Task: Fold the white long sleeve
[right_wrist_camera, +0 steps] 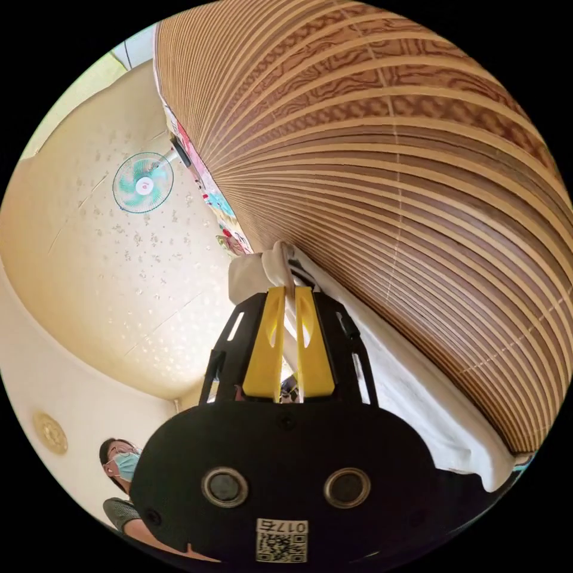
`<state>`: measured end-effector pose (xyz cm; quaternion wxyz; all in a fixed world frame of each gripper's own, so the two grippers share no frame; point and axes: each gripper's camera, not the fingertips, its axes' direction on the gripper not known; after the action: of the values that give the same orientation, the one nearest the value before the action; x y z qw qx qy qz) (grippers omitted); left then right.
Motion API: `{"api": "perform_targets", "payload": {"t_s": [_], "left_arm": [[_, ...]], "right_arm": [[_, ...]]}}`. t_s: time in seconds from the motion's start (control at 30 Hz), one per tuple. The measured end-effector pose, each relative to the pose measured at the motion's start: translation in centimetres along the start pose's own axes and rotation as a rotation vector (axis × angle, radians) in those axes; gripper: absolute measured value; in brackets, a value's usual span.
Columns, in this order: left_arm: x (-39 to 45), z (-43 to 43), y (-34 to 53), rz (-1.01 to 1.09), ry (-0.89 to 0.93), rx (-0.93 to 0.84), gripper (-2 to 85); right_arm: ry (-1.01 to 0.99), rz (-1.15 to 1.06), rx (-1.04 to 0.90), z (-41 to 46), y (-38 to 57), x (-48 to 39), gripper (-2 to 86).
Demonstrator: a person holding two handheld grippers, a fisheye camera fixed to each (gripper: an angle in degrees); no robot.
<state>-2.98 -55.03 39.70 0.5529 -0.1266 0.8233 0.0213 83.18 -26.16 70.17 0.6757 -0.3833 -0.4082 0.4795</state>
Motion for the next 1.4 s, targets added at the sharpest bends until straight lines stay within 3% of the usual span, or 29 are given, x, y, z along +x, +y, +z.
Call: {"api": "perform_targets", "payload": {"t_s": [0.07,0.13,0.2,0.3,0.47,0.57,0.6,0.67,0.7,0.77,0.8,0.87,1.07,1.2,1.4], "left_arm": [[-1.0,4.4,-0.6,-0.034,-0.085,-0.070,13.1],[-1.1,5.2,-0.2,-0.053,-0.149,-0.031,6.2],[-1.1,5.6,0.2,-0.042,-0.055,-0.017,0.9],[0.8,4.1,1.5,0.011,-0.019,0.036,-0.4],[7.4,-9.3,6.7,0.334,0.277,0.446,-0.8],[9.8,-14.7,7.7,0.489,0.286,0.533,-0.8],[10.0,-15.0,7.4,0.492,0.243,0.518,-0.8],[9.4,-14.1,4.9,0.376,-0.042,0.408,-0.7],[8.9,-13.6,4.2,0.330,-0.109,0.374,-0.5],[5.8,-11.8,1.9,0.121,-0.279,0.271,0.0],[5.0,-11.5,1.6,0.089,-0.283,0.260,0.2],[2.2,-11.2,1.8,0.001,-0.232,0.283,2.1],[-4.8,-10.5,8.8,-0.359,0.021,0.577,12.6],[-5.2,-7.4,10.5,-0.363,0.078,0.543,13.1],[1.1,-4.7,8.7,-0.128,0.158,0.510,11.3]], "right_arm": [[-0.010,0.005,0.001,-0.1,-0.1,-0.1,2.6],[0.007,0.012,0.001,-0.4,-0.2,-0.5,2.6],[0.031,0.015,-0.009,-0.5,-0.4,-0.8,2.7],[0.000,0.003,-0.052,-0.6,-0.9,-1.2,2.7],[-0.293,-0.287,-0.141,-0.8,-0.4,-3.5,2.5],[-0.456,-0.417,-0.298,1.3,0.3,-3.3,2.0],[-0.313,-0.343,-0.328,2.7,0.4,-2.0,1.8],[0.112,-0.120,-0.332,4.5,0.3,1.0,1.3],[0.410,0.096,-0.298,4.8,0.6,3.4,1.0],[0.338,0.100,-0.239,4.8,1.3,4.1,0.9],[0.234,0.035,-0.221,5.0,1.9,3.6,0.9],[0.217,-0.051,-0.225,5.6,2.8,2.4,1.0],[0.568,-0.359,-0.253,8.2,5.8,-3.1,3.3],[0.623,-0.431,-0.143,9.6,5.1,-5.8,7.9],[0.491,-0.199,-0.120,12.3,1.1,-3.1,6.7]]}}
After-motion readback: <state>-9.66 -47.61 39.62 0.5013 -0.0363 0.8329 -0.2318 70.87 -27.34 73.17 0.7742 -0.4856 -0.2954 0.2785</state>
